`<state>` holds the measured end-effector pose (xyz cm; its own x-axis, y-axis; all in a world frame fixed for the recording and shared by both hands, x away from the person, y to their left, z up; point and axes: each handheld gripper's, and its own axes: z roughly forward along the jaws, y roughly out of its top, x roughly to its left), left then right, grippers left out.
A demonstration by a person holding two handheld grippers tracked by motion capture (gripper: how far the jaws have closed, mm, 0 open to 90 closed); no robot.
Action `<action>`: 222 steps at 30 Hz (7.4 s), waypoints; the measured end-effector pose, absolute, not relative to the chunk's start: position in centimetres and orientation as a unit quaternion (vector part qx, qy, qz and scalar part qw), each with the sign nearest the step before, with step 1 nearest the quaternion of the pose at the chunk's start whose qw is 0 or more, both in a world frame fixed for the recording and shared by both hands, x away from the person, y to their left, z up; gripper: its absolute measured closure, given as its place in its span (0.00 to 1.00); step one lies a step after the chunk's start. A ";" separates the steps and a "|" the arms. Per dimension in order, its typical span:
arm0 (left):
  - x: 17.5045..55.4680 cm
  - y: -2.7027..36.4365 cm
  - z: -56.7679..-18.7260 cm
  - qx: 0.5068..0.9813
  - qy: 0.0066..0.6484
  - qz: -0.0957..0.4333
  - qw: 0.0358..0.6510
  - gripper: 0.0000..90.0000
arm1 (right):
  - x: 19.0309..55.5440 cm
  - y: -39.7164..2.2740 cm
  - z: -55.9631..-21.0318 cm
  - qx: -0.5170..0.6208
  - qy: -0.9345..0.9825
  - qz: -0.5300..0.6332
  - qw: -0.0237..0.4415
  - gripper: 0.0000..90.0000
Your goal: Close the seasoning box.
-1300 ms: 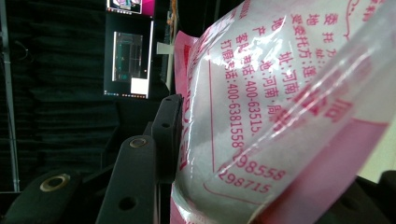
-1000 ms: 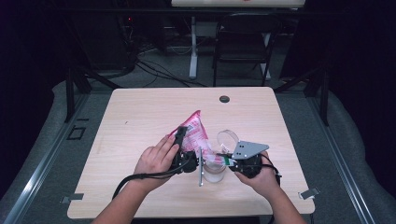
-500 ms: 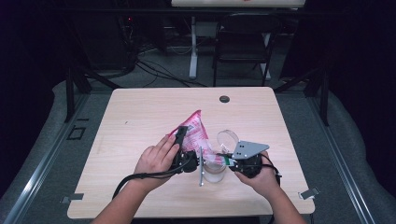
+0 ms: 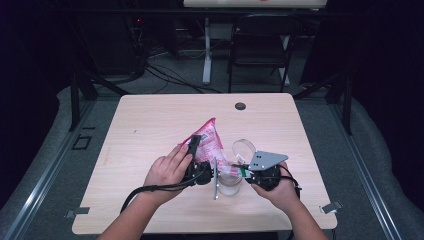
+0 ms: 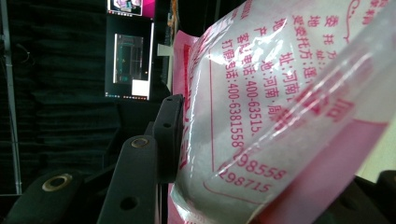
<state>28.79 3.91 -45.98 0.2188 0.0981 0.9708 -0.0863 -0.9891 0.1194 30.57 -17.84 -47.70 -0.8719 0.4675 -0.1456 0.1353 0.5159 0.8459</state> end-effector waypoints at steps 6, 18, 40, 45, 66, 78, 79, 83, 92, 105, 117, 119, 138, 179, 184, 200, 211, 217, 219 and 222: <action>28.8 3.8 -46.0 0.775 0.002 0.627 0.075 0.68 | 30.6 -17.9 -47.7 0.177 0.851 0.459 0.180 1.00; 28.7 3.7 -45.9 0.775 0.002 0.627 0.073 0.68 | 30.7 -17.9 -47.8 0.178 0.852 0.459 0.180 1.00; 28.6 3.5 -45.8 0.774 0.002 0.629 0.075 0.68 | 30.7 -18.0 -47.9 0.180 0.852 0.458 0.179 1.00; 28.6 3.5 -45.8 0.773 0.001 0.630 0.076 0.68 | 30.8 -18.0 -47.9 0.181 0.852 0.458 0.180 1.00; 28.6 3.3 -45.7 0.772 -0.001 0.631 0.078 0.68 | 30.8 -18.1 -47.9 0.182 0.852 0.457 0.178 1.00; 28.6 3.3 -45.6 0.771 -0.001 0.632 0.079 0.68 | 30.8 -18.1 -48.0 0.183 0.852 0.457 0.179 1.00; 28.5 3.3 -45.6 0.771 -0.001 0.632 0.077 0.68 | 30.8 -18.0 -48.0 0.183 0.852 0.457 0.180 1.00; 28.5 3.3 -45.6 0.771 -0.001 0.632 0.077 0.68 | 30.8 -18.0 -48.0 0.183 0.852 0.457 0.179 1.00; 28.5 3.2 -45.7 0.771 -0.002 0.632 0.079 0.68 | 30.9 -18.1 -48.1 0.185 0.854 0.453 0.179 1.00; 28.5 3.1 -45.7 0.772 -0.003 0.631 0.078 0.68 | 31.0 -18.1 -48.2 0.185 0.854 0.452 0.178 1.00; 28.4 3.0 -45.6 0.772 -0.005 0.631 0.076 0.68 | 31.0 -18.1 -48.2 0.186 0.855 0.450 0.176 1.00; 28.4 3.0 -45.6 0.772 -0.005 0.631 0.077 0.68 | 31.0 -18.1 -48.2 0.186 0.856 0.449 0.176 1.00; 28.3 2.9 -45.6 0.772 -0.006 0.631 0.077 0.68 | 31.0 -18.1 -48.3 0.185 0.858 0.445 0.179 1.00; 28.1 2.6 -45.6 0.771 -0.011 0.632 0.078 0.68 | 31.1 -18.0 -48.6 0.186 0.862 0.438 0.176 1.00; 28.2 2.6 -45.7 0.768 -0.017 0.634 0.085 0.68 | 31.1 -18.0 -48.7 0.186 0.863 0.436 0.177 1.00; 28.3 2.4 -45.6 0.773 -0.015 0.629 0.074 0.72 | 30.8 -18.2 -48.4 0.189 0.859 0.439 0.183 1.00; 28.5 2.5 -45.6 0.774 -0.015 0.628 0.074 0.73 | 30.6 -18.4 -48.3 0.185 0.859 0.440 0.184 1.00; 28.5 2.6 -45.7 0.775 -0.016 0.627 0.080 0.73 | 30.4 -18.3 -48.1 0.181 0.860 0.439 0.185 1.00; 28.5 2.5 -45.6 0.775 -0.017 0.628 0.073 0.73 | 30.4 -18.2 -48.2 0.180 0.861 0.440 0.183 1.00; 28.6 2.6 -45.7 0.773 -0.017 0.629 0.079 0.73 | 30.3 -18.2 -48.1 0.179 0.861 0.441 0.180 1.00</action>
